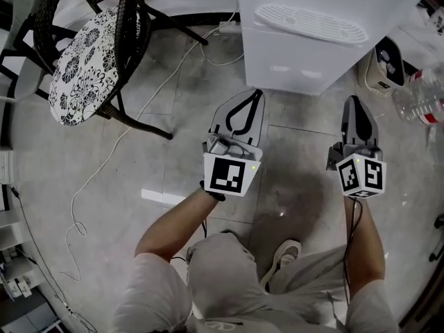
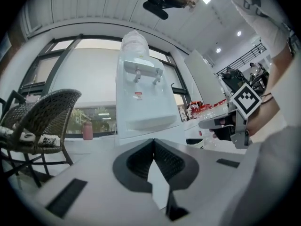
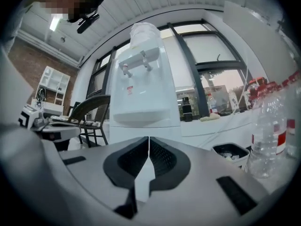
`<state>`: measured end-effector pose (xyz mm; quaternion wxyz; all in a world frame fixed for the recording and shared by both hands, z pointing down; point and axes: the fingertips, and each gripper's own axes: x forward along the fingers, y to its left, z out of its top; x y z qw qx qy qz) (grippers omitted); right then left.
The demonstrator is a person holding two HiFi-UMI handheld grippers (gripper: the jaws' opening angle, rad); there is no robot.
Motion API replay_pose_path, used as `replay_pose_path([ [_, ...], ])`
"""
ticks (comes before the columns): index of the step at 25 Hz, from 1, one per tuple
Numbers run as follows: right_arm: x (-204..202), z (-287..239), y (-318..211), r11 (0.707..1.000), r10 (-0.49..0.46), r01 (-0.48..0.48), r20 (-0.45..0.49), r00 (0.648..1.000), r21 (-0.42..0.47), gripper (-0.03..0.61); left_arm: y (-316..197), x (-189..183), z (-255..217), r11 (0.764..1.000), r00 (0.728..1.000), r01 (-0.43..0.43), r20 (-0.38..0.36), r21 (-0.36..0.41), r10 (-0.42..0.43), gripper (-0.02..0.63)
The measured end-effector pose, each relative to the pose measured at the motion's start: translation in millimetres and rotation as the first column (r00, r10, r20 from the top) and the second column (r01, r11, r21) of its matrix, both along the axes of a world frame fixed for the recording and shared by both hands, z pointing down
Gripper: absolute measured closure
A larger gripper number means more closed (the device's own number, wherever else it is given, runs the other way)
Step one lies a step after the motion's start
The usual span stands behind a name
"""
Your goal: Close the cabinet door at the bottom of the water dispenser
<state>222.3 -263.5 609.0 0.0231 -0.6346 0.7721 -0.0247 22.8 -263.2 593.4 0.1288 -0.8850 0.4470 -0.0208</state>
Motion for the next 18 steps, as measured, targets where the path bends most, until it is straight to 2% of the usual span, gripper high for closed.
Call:
replay_pose_path([
  [4, -13.4, -40.6, 24.5, 0.997, -0.071, 0.072, -0.053, 0.996, 0.017, 0.557, 12.7, -5.5, -26.7, 1.000, 1.000, -0.010, 0.013, 0.019, 0.010, 0.606],
  [6, -11.6, -63.9, 35.3, 0.997, -0.067, 0.068, -0.030, 0.997, 0.029, 0.557, 19.8, -9.9, -42.8, 1.000, 1.000, -0.011, 0.002, 0.006, 0.011, 0.606],
  [11, 2.2, -118.9, 52.9, 1.000, -0.015, 0.015, 0.005, 1.000, 0.021, 0.557, 40.3, -20.1, -100.7, 0.998, 0.997, 0.044, -0.062, -0.046, -0.047, 0.606],
  [15, 5.5, -194.5, 75.9, 1.000, 0.008, -0.008, 0.003, 1.000, 0.017, 0.557, 56.7, -30.7, -175.8, 0.990, 0.990, 0.084, -0.108, -0.111, -0.096, 0.606],
  [18, 10.9, -271.6, 99.8, 1.000, 0.018, -0.018, 0.005, 1.000, 0.015, 0.557, 75.6, -34.2, -266.9, 0.991, 0.986, 0.110, -0.116, -0.081, -0.119, 0.606],
])
